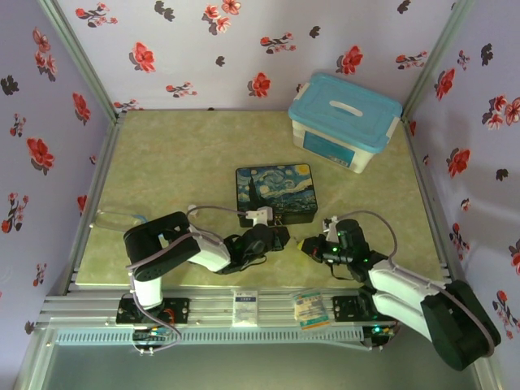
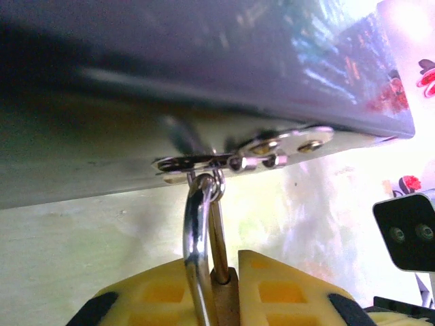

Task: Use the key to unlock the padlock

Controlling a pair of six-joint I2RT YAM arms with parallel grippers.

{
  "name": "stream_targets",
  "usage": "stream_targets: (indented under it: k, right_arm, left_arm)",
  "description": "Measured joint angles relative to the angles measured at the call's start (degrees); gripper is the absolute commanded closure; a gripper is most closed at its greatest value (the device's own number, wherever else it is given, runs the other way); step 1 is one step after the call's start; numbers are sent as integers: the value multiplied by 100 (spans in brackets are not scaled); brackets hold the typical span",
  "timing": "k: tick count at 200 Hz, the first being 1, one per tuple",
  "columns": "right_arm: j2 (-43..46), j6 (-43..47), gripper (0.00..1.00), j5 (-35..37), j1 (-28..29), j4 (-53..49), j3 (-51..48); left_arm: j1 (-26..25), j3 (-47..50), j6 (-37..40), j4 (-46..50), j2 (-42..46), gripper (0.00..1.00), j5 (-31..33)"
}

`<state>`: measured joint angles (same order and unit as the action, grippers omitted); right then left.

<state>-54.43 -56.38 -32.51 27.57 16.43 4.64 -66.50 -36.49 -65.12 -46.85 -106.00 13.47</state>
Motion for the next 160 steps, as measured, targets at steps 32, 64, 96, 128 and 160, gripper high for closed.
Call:
stream_targets:
  k: [32, 64, 96, 128, 160]
  right_arm:
    - [-114, 42, 100, -612, -151, 153, 2]
    - [-962, -131, 100, -1049, -254, 953, -4]
    - [-1589, -372, 100, -1327, -293, 1821, -74]
    - [-2109, -575, 100, -1432, -411, 2533, -125]
    - [-2439, -785, 100, -1519, -549, 3213, -256]
  left_arm:
    - [37, 96, -101, -295, 0, 100, -70]
    - [90, 175, -229, -632, 0, 100, -109]
    - [105, 234, -308, -817, 0, 100, -111]
    - [116, 258, -387, -946, -2, 100, -111]
    - [122, 291, -435, -1056, -2, 100, -109]
